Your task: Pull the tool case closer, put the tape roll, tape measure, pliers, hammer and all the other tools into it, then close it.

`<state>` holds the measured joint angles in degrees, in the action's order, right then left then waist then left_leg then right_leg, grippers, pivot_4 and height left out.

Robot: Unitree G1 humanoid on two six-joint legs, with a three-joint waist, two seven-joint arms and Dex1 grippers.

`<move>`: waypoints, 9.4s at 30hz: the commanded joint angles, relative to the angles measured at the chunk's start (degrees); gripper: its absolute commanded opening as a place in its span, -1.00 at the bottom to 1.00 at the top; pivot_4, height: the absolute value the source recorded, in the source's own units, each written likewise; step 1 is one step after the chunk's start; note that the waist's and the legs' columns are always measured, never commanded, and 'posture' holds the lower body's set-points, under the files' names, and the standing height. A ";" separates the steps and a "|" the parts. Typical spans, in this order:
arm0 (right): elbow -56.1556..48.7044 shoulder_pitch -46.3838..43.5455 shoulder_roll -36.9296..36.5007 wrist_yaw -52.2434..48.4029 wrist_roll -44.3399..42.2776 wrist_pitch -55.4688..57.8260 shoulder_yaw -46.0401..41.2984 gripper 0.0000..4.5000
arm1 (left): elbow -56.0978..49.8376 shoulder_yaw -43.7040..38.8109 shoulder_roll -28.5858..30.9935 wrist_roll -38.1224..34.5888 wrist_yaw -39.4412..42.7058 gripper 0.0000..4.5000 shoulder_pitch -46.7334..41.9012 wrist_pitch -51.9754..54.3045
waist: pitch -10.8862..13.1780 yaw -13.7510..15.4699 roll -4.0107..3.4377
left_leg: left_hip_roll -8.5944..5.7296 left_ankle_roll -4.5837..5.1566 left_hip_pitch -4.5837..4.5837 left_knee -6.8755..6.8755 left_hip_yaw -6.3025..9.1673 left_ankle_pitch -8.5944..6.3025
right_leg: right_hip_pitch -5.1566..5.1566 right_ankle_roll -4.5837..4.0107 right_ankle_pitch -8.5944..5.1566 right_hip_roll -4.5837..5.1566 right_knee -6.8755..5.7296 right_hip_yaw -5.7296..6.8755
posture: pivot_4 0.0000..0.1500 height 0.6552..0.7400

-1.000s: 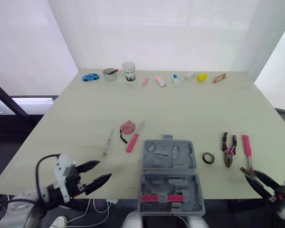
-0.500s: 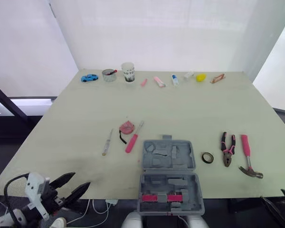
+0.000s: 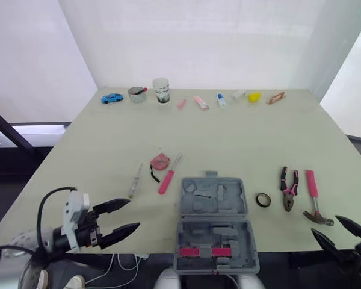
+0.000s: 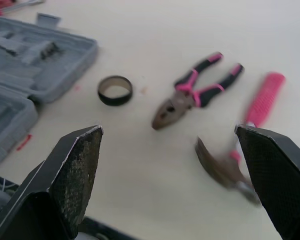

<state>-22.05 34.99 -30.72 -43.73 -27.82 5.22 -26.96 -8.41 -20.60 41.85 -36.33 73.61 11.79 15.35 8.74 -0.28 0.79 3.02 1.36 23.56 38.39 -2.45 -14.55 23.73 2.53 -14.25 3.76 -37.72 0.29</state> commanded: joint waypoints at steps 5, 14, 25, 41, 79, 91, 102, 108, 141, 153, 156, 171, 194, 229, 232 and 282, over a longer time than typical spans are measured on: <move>-3.91 -4.81 -13.29 -3.56 6.12 7.93 4.24 0.98 | 0.75 5.41 3.57 -1.13 7.66 1.00 -8.13 0.40 | 0.02 0.16 0.06 | -0.29 0.01 0.03 0.00 -0.21 0.01 | -0.01 -0.01 0.00 -0.11 0.00 0.00 | 1.00 1.00; -2.84 -22.74 -25.09 -11.03 9.03 16.62 18.51 0.98 | 3.88 11.36 4.66 -1.90 12.25 1.00 -19.51 3.30 | 0.12 0.01 0.25 | -0.31 0.03 0.06 0.03 -0.14 0.02 | -0.06 0.00 0.01 -0.23 -0.03 -0.03 | 1.00 1.00; 2.71 -53.43 -30.21 -20.97 25.34 30.81 47.43 0.98 | 3.28 14.27 5.04 -1.12 15.48 1.00 -22.94 1.62 | 0.43 -0.07 0.37 | -0.33 0.03 0.18 0.05 -0.10 0.02 | 0.03 0.07 0.05 -0.24 -0.02 0.00 | 1.00 1.00; 13.78 -67.06 -22.72 -27.25 39.28 30.75 62.40 0.87 | 0.22 14.66 4.02 0.00 11.36 1.00 -22.42 0.78 | 0.44 -0.34 0.37 | -0.33 0.02 0.18 0.09 -0.14 0.02 | 0.08 0.20 0.13 -0.24 -0.13 -0.02 | 1.00 1.00; 26.20 -93.56 -3.35 -40.26 44.94 27.67 67.26 -0.96 | -0.54 5.33 -1.95 0.67 -0.47 1.00 -15.74 -7.29 | 0.49 -0.80 0.28 | -0.30 0.01 0.17 0.11 -0.17 0.03 | 0.11 0.21 0.17 -0.29 -0.20 -0.06 | 1.00 1.00; 53.38 -104.63 20.80 -33.77 47.09 10.84 71.85 -0.96 | -12.61 -5.81 -5.14 0.24 -14.31 1.00 2.51 -6.33 | 0.54 -1.11 0.22 | -0.28 -0.02 0.22 0.02 -0.05 0.04 | 0.19 0.17 0.18 -0.23 -0.26 0.11 | 1.00 1.00; 58.96 -103.54 25.74 -29.90 52.09 2.58 74.11 -0.96 | -15.90 -6.59 -4.46 0.16 -19.46 1.00 5.78 -3.76 | 0.54 -0.78 0.20 | -0.29 -0.15 0.16 0.02 -0.04 0.11 | 0.15 0.10 0.21 -0.25 -0.26 0.11 | 1.00 1.00; 59.42 -102.87 26.22 -30.05 53.47 2.10 73.47 -0.96 | -14.55 -6.06 -3.14 0.37 -19.33 1.00 3.88 -2.62 | 0.55 -0.86 0.20 | -0.28 -0.16 0.17 0.01 -0.04 0.11 | 0.15 0.10 0.22 -0.27 -0.26 0.10 | 1.00 1.00; 57.03 -101.96 25.02 -30.67 53.75 4.68 70.42 0.94 | -10.26 -3.90 -0.74 1.60 -16.23 1.00 -0.58 -2.50 | 0.56 -0.92 0.19 | -0.27 -0.16 0.17 -0.02 -0.06 0.11 | 0.17 0.10 0.21 -0.27 -0.24 0.10 | 1.00 1.00; 45.52 -93.52 23.12 -26.07 43.04 15.44 56.23 0.62 | -6.51 -3.03 -0.28 2.42 -14.45 1.00 -4.24 -2.76 | 0.54 -0.71 0.21 | -0.27 -0.15 0.18 -0.02 -0.05 0.11 | 0.15 0.10 0.22 -0.26 -0.24 0.11 | 1.00 1.00; 44.95 -88.41 24.32 -20.30 38.46 19.86 49.71 -0.11 | -5.29 -2.18 -0.14 2.79 -13.66 1.00 -5.53 -2.84 | 0.54 -0.69 0.22 | -0.28 -0.16 0.18 -0.01 -0.03 0.11 | 0.12 0.10 0.22 -0.26 -0.24 0.12 | 1.00 1.00; 51.51 -77.23 25.56 -9.61 32.92 11.94 46.43 -0.25 | -1.18 -1.58 1.01 3.86 -10.76 1.00 -7.93 -3.52 | 0.54 -1.63 0.22 | -0.28 -0.15 0.17 -0.04 -0.05 0.11 | 0.13 0.11 0.22 -0.26 -0.23 0.08 | 1.00 1.00; 34.13 -72.08 24.62 -8.62 22.52 14.68 41.56 -0.25 | 3.42 -1.34 1.14 3.76 -8.32 1.00 -10.11 -3.28 | 0.54 -1.94 0.22 | -0.25 -0.14 0.15 -0.06 -0.02 0.11 | 0.13 0.12 0.22 -0.26 -0.24 0.08 | 1.00 1.00; 14.63 -6.24 9.32 -5.68 -2.29 -6.55 -7.94 0.96 | 26.35 -9.97 -2.04 5.87 -8.63 1.00 3.69 -15.53 | 0.50 -0.46 0.30 | 0.18 -0.14 -0.42 -0.15 -0.22 0.07 | -0.11 0.09 -0.06 -0.12 -0.13 -0.20 | 1.00 1.00; 16.86 -4.00 9.96 -6.04 -3.50 -7.83 -9.07 0.96 | 27.18 -10.80 -1.77 5.82 -8.43 1.00 4.87 -16.41 | 0.49 -0.46 0.29 | 0.21 -0.15 -0.47 -0.16 -0.28 0.07 | -0.10 0.09 -0.06 0.13 -0.13 -0.23 | 1.00 1.00; -8.92 -31.22 -3.63 -4.72 -7.74 11.13 18.57 0.96 | 23.02 16.78 -18.66 26.84 -52.91 1.00 -37.62 17.72 | 0.55 0.20 0.51 | -0.16 -0.10 0.05 -0.02 -0.05 0.07 | -0.06 0.09 0.27 -0.45 -0.06 0.02 | 1.00 1.00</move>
<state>-29.32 4.11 -34.44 -48.71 -35.25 17.04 -7.74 14.72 -3.80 23.43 -10.08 21.28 -25.18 33.51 9.28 -0.08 1.30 2.85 1.26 23.62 38.38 -2.50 -14.48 23.67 2.62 -13.98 3.31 -37.79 0.31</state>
